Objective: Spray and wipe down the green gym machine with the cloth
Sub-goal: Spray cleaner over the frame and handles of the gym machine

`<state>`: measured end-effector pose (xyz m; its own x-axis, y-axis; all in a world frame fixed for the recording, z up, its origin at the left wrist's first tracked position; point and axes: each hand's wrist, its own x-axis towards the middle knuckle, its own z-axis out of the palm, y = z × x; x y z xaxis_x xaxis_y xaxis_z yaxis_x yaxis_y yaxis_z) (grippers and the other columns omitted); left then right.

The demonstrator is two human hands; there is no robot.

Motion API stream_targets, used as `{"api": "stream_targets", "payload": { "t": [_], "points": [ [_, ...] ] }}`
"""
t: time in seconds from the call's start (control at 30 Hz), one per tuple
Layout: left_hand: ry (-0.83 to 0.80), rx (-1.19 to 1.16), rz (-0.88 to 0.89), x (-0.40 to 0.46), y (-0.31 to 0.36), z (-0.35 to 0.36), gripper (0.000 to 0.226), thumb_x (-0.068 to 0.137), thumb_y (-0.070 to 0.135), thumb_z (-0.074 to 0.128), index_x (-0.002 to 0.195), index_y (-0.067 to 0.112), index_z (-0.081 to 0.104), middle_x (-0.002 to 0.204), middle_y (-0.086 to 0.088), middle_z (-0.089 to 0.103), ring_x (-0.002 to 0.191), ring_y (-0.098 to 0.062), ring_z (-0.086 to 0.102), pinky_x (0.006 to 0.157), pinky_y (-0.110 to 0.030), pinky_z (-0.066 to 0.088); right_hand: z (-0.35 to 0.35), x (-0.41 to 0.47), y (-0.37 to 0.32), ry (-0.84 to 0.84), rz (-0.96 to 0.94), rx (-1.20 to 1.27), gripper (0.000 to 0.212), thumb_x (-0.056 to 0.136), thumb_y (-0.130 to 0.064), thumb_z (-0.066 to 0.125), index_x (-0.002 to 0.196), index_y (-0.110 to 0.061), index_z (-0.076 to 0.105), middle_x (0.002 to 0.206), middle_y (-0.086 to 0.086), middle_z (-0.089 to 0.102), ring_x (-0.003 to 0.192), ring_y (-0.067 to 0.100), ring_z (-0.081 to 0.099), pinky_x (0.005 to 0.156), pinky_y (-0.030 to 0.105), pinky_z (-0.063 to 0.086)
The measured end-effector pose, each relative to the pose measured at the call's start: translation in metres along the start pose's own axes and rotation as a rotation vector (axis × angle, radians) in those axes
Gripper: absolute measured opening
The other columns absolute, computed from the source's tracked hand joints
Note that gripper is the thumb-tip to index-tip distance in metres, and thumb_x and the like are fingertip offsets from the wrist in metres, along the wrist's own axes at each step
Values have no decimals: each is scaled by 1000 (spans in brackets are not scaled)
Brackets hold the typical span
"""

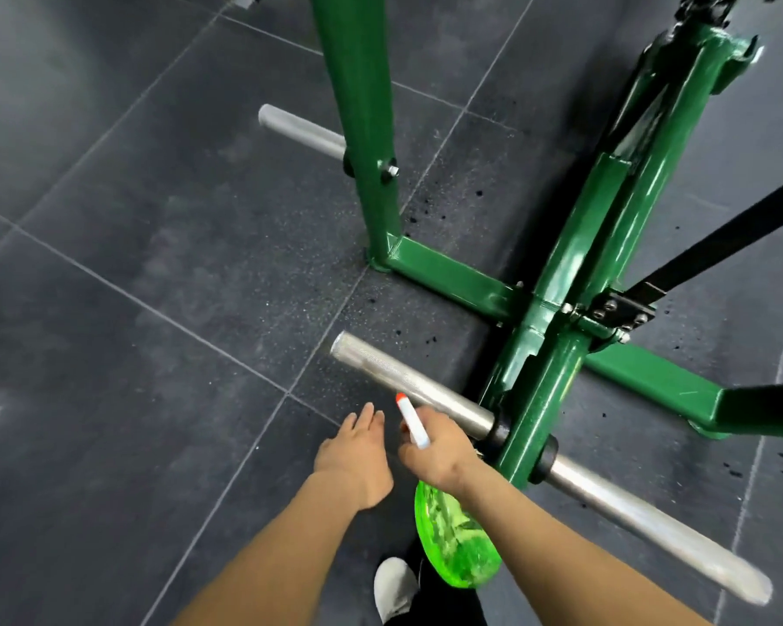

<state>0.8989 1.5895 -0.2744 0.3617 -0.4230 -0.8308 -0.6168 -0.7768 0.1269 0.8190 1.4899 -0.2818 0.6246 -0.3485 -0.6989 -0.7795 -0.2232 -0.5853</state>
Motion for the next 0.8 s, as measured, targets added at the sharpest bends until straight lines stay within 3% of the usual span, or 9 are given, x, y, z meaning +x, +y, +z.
{"api": "stream_targets", "payload": {
  "t": [0.13,0.3,0.37,0.5,0.53,0.67,0.8],
  "points": [
    [19,-29,-28,15,-6,-18,73,96,24,43,155,16,2,162,4,-9,149,-17,-1,118,-42,21,-4,10,1,-10,-22,-28,16,82,-10,57,96,-12,51,97,4,58,88,20,52,78,29,41],
    [-4,-72,-25,24,12,-29,72,97,22,42,154,15,-2,162,5,-11,149,-18,-2,119,-41,20,-20,-2,31,-7,31,-110,45,82,-13,55,127,-11,52,123,6,60,117,27,55,93,31,42],
    [-22,-64,-3,23,18,-30,72,98,23,41,154,15,-3,162,5,-11,149,-18,-3,118,-41,22,-28,-9,45,-28,61,-160,48,85,-13,53,133,-11,47,127,7,58,119,29,52,93,31,41],
    [-51,-43,11,24,19,-36,71,99,23,40,155,16,-4,161,5,-12,149,-19,-3,118,-44,21,-36,-28,70,-56,99,-178,8,93,-16,46,98,-19,52,88,-3,55,93,27,54,82,32,43],
    [-63,-35,10,24,18,-37,71,99,23,40,154,16,-4,161,5,-12,149,-19,-4,118,-44,20,-36,-35,74,-37,132,-161,9,95,-18,45,96,-21,53,79,-7,50,89,27,54,78,32,43],
    [-147,67,48,28,20,-46,70,98,17,37,154,16,-6,161,4,-16,149,-21,-9,119,-46,16,-39,-49,88,21,243,-71,26,91,-15,52,115,-10,58,88,0,56,86,23,52,71,27,37],
    [-230,170,121,36,25,-49,72,97,15,38,154,16,-6,160,3,-19,148,-22,-12,119,-48,13,-37,-45,84,78,297,99,15,77,-11,58,81,-22,49,77,-4,52,77,22,49,71,33,41]
  ]
}}
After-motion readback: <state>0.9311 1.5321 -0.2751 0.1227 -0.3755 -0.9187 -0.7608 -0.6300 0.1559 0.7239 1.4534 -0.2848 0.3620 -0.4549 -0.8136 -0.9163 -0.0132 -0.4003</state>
